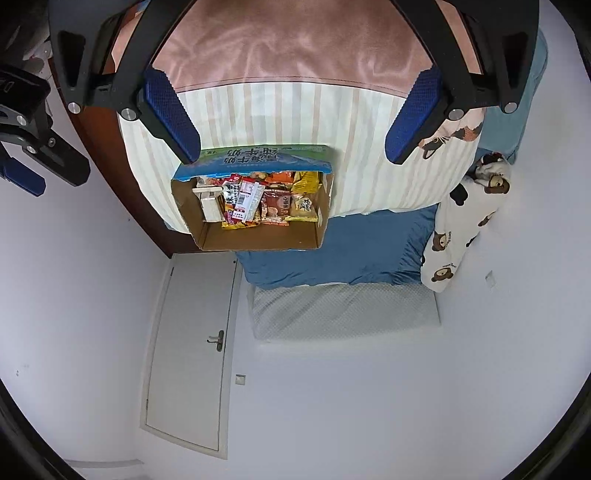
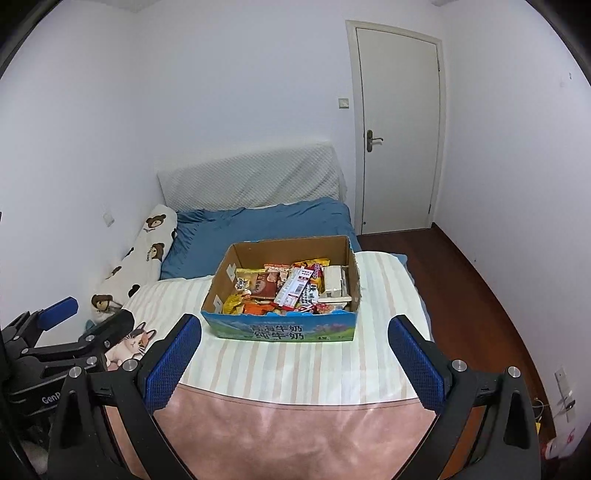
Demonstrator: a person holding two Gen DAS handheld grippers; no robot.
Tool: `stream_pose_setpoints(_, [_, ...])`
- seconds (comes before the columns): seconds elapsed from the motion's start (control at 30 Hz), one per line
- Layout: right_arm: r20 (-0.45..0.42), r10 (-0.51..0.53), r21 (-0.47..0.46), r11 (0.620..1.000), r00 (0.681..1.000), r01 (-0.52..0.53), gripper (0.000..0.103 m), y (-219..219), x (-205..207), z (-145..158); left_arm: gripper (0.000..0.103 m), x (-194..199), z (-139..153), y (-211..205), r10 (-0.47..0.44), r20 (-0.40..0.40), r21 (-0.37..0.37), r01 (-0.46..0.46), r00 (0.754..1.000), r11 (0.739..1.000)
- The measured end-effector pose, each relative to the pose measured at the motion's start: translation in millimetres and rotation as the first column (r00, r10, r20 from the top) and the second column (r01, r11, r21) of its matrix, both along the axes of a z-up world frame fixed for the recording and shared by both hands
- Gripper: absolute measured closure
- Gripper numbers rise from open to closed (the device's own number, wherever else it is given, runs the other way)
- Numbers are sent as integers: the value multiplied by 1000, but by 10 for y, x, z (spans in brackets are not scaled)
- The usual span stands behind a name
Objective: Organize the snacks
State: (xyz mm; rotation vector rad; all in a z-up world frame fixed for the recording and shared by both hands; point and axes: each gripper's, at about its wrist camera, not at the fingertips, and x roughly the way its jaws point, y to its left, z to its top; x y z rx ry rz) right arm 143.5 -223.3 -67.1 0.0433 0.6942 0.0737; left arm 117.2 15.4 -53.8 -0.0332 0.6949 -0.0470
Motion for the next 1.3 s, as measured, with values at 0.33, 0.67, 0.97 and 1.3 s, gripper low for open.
stream_pose_setpoints(0.33, [-35,-45,3,999,998,45,0,-54,251,-216,0,282,-199,-38,18,-25,13,-18,1000,1000])
stream_pose_setpoints(0.67, [-59,-77,3,997,995,77,0,-128,759,-447,0,832,-480,-128,26,-85,36,-23,996,999])
stream_pose_setpoints(0.97, [-109,-99,-8,995,989,98,0,-171,1285,-690,0,1328,-763,-176,25,-171,35,-19,985,999])
stream_pose_setpoints(1.3, [-181,-127,-20,992,975,126,0,-206,1730,-1013,0,1670,-940,-198,15,-229,39,-6,973,999])
